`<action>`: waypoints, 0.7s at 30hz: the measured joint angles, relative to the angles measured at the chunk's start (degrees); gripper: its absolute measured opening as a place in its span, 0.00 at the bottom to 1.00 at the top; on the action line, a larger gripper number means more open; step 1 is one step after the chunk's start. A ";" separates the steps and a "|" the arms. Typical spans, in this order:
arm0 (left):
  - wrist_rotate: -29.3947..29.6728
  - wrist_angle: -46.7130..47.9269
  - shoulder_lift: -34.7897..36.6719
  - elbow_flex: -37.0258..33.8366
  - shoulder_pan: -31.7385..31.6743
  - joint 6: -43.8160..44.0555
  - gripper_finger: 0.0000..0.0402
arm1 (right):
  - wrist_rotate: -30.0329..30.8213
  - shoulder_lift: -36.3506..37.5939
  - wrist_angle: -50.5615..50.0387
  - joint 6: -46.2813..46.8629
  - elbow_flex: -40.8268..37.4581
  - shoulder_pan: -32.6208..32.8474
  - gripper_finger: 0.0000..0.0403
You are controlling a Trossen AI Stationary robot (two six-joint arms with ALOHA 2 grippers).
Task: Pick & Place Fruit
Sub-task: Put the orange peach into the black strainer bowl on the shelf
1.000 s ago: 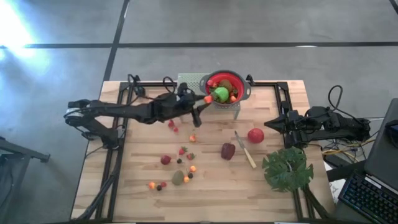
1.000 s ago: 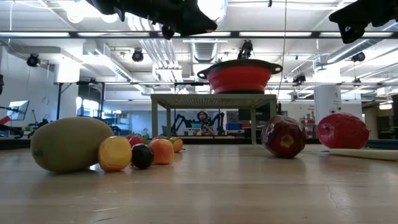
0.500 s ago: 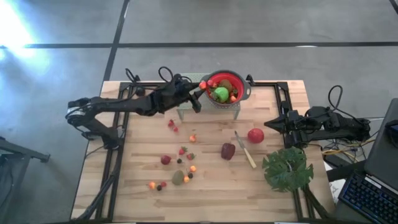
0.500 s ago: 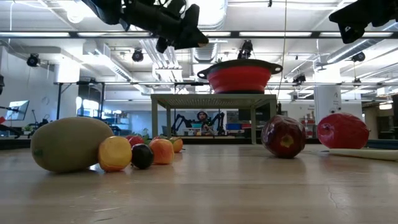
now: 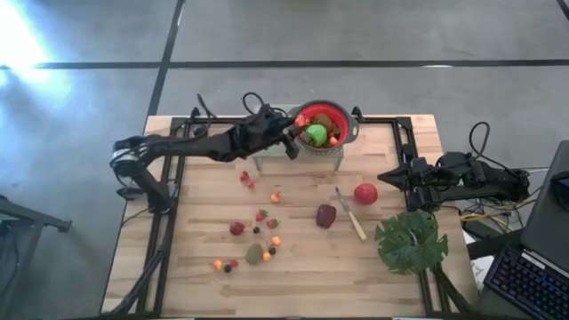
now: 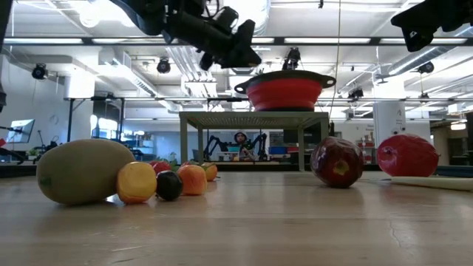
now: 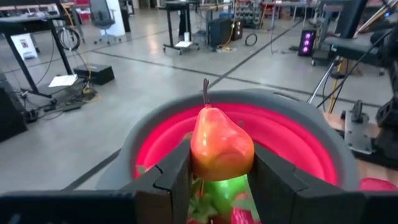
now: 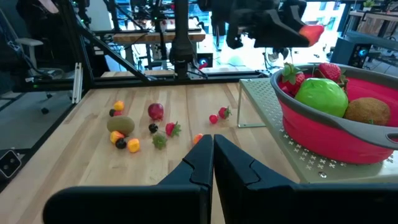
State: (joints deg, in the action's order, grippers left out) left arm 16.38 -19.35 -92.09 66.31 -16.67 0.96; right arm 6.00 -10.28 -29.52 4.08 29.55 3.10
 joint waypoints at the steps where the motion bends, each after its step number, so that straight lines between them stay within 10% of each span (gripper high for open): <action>1: 0.00 0.92 -0.68 0.98 -0.05 -0.13 0.35 | 0.00 0.00 -0.02 -0.01 0.01 0.02 0.02; 21: 0.03 7.42 -6.23 7.62 -0.26 -1.33 0.35 | 0.00 0.01 0.00 -0.02 -0.01 -0.01 0.02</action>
State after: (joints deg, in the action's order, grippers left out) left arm 16.41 -11.93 -98.32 73.93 -16.93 -0.36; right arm 6.00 -10.28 -29.52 4.05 29.55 3.09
